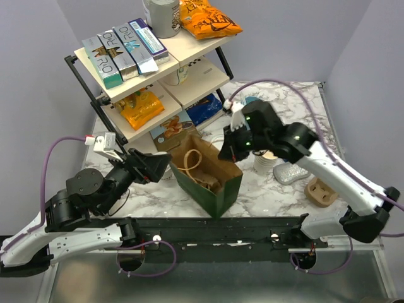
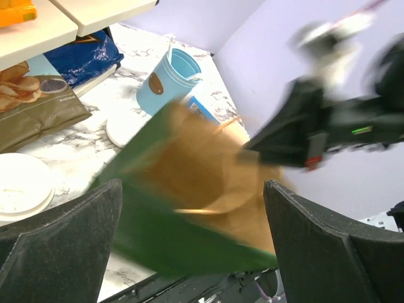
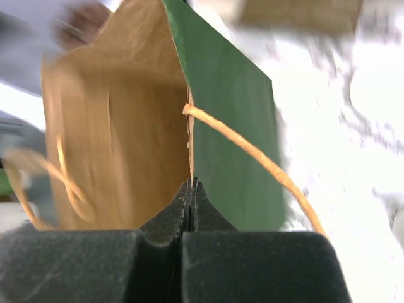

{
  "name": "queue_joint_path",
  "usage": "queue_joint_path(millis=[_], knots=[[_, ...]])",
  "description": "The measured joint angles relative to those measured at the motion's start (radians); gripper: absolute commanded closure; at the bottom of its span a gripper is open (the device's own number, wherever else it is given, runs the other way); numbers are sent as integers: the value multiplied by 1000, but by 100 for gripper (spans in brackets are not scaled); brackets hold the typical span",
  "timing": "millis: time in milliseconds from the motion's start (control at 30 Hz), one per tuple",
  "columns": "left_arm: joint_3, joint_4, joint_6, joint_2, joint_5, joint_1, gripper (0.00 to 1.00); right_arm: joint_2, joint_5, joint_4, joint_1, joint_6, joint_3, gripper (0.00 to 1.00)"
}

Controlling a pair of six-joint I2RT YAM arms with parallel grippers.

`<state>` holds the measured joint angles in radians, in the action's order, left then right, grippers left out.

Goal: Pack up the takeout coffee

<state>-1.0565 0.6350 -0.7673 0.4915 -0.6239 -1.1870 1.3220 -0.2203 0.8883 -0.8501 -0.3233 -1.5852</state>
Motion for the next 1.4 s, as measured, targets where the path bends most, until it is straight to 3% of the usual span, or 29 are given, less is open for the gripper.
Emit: queue_joint_path(millis=[100,233,500,733,900,1200,1400], knots=[[0,5,-6,-8,-14,0,1,65,31,0,2,0,113,99],[0,26,-12,3,-31,0,1,114,43,2,3,16,110,99],[-51,58,-23,135,-76,0,1,23,-5,-22,3,152,-46,99],[-107,59,11,272,-81,0,1,-64,-26,-48,3,365,-31,99],[-100,67,-6,328,-62,1,1,-74,45,-91,3,455,-15,99],[36,92,-130,423,-27,9,1,-99,143,-186,-18,523,100,99],[219,47,-151,346,34,10,1,-237,163,-305,-80,637,291,99]])
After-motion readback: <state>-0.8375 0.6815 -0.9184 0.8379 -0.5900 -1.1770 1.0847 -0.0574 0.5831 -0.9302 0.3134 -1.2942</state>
